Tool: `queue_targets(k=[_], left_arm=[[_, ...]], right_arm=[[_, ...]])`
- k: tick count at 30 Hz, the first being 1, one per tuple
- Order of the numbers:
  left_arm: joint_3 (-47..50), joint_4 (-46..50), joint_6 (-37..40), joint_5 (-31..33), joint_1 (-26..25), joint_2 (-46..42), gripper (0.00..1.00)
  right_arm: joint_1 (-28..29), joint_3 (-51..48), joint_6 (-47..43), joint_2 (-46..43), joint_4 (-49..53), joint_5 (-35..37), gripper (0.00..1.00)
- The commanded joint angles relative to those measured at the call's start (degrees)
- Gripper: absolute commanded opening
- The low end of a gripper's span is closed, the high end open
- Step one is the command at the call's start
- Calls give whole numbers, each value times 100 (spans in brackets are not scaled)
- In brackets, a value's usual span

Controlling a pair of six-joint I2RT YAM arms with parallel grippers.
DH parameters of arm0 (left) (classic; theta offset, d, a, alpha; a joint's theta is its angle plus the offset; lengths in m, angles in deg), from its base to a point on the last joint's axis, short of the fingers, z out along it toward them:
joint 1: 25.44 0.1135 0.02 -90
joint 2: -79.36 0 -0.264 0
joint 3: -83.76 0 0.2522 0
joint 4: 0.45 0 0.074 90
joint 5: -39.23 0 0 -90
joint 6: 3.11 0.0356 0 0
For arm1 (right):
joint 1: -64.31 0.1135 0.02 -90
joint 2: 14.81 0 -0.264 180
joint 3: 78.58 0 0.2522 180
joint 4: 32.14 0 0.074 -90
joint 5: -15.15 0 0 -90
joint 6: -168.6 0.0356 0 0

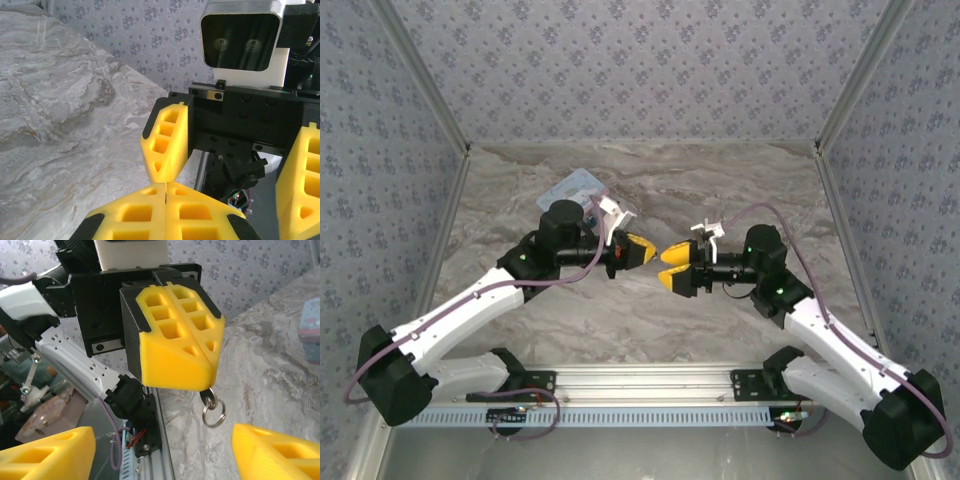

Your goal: Unlock a padlock with a key

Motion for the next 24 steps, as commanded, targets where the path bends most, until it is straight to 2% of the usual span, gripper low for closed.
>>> queue_targets(k=[1,13,24], left_arm=[[-216,26,147,-326,28,-85,0],[-185,-125,77,-589,28,-33,0],[-201,-128,65,-648,28,63,0]], right_arm=[[67,170,-355,-8,-121,175,70],[173,242,-557,106,-76,333,47],[242,298,-549,239,-105,451,33]])
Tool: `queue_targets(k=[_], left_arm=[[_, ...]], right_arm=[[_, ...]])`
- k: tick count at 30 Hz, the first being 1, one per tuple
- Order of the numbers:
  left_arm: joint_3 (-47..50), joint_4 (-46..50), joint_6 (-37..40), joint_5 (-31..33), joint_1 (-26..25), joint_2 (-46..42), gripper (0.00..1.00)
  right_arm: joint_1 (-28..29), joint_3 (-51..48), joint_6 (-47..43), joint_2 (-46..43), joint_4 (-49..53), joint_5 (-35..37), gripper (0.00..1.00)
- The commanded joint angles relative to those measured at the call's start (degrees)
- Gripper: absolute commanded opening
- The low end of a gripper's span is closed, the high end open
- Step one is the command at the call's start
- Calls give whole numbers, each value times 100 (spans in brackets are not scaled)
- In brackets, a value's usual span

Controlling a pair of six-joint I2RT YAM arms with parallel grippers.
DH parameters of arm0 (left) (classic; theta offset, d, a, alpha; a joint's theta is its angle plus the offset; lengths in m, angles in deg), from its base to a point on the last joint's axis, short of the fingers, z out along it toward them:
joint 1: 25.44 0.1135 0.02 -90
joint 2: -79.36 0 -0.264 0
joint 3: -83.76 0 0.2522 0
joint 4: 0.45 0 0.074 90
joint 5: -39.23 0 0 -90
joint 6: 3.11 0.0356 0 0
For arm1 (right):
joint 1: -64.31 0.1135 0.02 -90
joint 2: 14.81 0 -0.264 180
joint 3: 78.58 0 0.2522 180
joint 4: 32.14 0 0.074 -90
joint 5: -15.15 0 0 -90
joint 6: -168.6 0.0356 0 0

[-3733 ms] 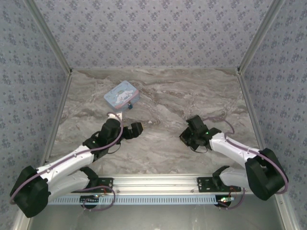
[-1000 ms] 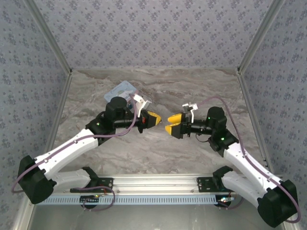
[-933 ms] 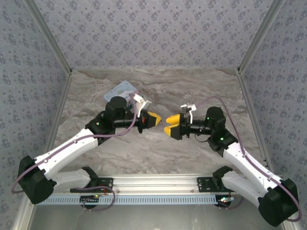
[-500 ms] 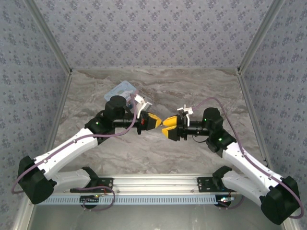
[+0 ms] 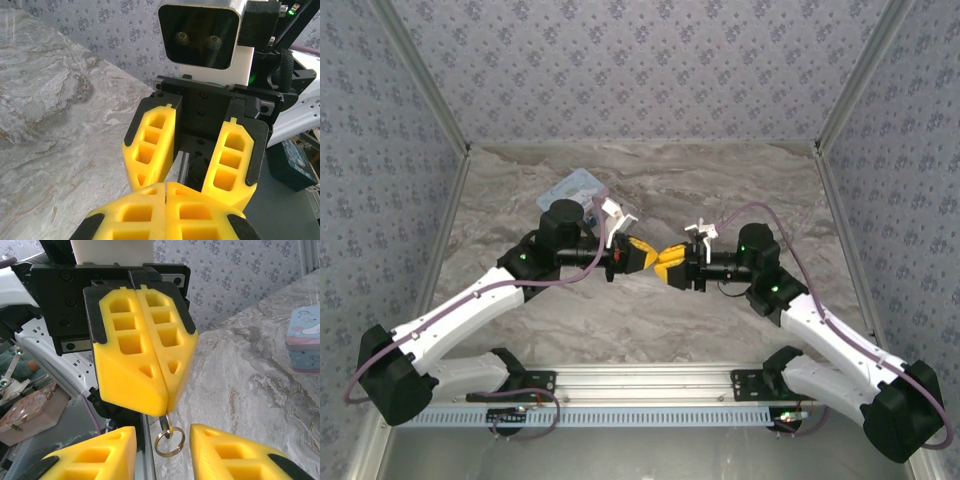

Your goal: Unlock a padlock with a key

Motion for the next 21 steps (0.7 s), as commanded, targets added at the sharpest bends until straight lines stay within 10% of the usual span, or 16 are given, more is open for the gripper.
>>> queue_targets(k=[1,21], left_arm=[[-183,-140,27,-167,24,47,0],[-175,-317,-78,-148,24,162,7]], right_arm=[[43,208,-81,1,-111,101,31],[48,122,-159,-34,51,260,0]])
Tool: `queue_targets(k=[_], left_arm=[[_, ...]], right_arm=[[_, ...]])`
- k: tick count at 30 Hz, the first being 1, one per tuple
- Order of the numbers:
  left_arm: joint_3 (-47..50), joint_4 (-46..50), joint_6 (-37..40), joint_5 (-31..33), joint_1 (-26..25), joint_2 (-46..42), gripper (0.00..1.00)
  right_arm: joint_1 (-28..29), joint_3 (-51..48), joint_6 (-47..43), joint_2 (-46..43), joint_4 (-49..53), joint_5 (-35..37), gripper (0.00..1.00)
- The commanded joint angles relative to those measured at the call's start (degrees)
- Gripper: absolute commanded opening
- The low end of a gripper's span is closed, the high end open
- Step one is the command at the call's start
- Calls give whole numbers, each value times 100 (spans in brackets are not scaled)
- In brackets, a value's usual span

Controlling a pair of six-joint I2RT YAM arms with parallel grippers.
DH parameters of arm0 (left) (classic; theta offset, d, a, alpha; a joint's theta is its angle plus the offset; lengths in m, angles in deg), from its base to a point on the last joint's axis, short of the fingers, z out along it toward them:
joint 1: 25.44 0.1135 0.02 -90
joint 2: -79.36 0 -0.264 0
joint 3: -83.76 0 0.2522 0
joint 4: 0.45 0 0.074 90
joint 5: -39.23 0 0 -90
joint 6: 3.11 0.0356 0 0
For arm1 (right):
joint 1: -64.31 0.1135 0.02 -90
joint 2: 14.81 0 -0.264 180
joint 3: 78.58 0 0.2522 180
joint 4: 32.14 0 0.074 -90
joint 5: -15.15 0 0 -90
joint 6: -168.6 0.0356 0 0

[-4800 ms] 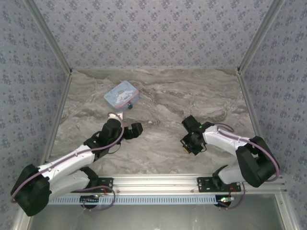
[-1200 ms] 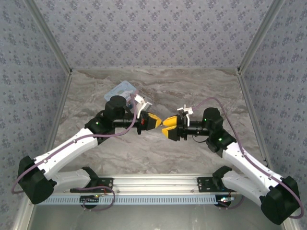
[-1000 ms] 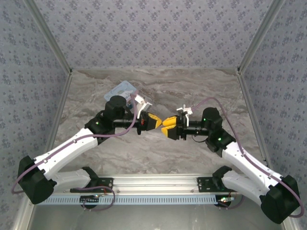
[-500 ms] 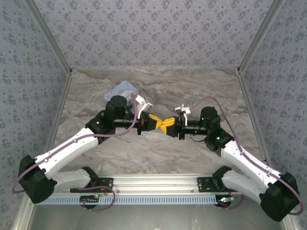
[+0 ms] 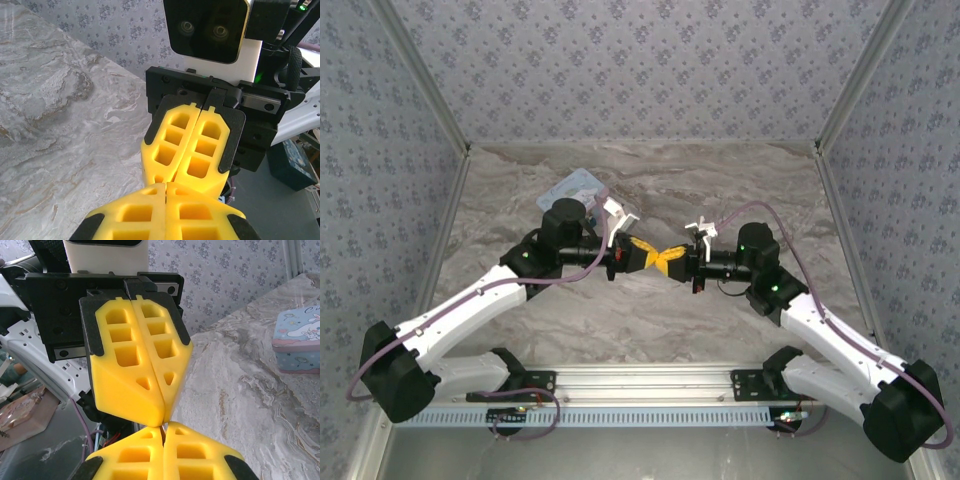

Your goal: Unlock a padlock with a key

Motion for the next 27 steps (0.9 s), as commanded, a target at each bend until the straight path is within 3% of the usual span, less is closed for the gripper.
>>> queue_targets(k=[1,3,10,13,18,27], left_arm=[[-179,-267,-70,-54,-9,45,14],[-193,-225,-57,66,-9,9,27],[-220,105,89,777,54,-299,54],[-218,345,89,1350,133,-459,71],[-236,852,-89,2392,482,-592,91],[-1171,2335,58,3766,1308,395,98]], right_arm=[[39,98,-84,-45,10,57,0],[43,110,-130,-67,96,118,0],[41,124,-293,-124,579,359,0],[26,101,-377,-208,860,614,0],[6,13,-418,-438,1394,1245,0],[-30,-4,-277,-623,2325,2308,0]])
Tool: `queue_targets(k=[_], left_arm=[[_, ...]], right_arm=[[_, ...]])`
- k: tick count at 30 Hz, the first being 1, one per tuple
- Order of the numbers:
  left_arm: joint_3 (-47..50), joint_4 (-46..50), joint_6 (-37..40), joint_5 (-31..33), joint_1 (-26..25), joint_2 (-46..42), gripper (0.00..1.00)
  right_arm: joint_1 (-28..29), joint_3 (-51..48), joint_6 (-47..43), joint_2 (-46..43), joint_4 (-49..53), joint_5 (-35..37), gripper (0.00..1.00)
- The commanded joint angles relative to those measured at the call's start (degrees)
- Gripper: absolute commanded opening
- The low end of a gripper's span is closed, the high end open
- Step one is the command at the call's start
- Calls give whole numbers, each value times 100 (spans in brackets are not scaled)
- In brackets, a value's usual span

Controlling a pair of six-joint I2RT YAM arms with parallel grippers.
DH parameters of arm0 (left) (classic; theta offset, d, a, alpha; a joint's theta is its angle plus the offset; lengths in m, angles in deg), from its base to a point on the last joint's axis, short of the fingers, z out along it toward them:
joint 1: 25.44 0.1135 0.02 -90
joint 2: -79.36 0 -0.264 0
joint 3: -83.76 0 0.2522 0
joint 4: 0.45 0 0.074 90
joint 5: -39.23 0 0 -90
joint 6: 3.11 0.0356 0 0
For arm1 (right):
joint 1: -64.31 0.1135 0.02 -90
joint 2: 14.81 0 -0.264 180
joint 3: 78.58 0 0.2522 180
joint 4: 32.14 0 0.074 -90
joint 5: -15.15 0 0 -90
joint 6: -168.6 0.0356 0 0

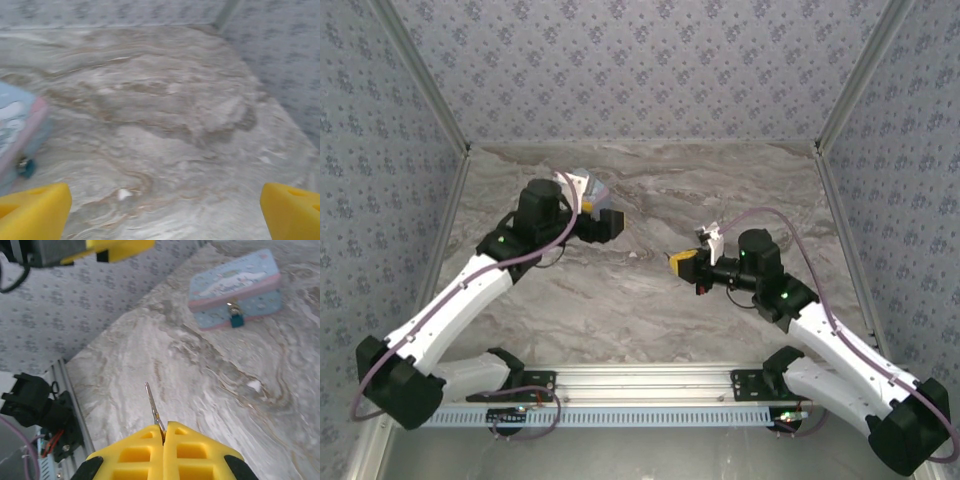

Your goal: Unlock a padlock with a key

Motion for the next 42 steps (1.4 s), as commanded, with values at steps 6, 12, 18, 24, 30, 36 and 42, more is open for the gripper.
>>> queue_targets(k=[6,12,18,24,30,36,42], left_arm=[[-1136,1035,297,1104,401,1349,99],[-1826,1090,498,1301,544,2318,99],[-2416,1170,687,1278,627,3194,99],[-2978,1263,786,1172,690,3973,99],[-3430,1302,955,1148,689,4552,99],[-3692,1339,1058,1034,697,4894,99],[-3960,1570,1143,847,699,5268,99]], right_arm=[[-24,-77,106,-226,618,645,0],[-16,-125,205,-507,734,645,0],[-14,-185,322,-725,812,742,0],[19,-210,384,-725,820,791,0],[21,-205,365,-709,833,891,0],[29,-164,319,-654,877,882,0],[22,-186,324,-663,888,856,0]])
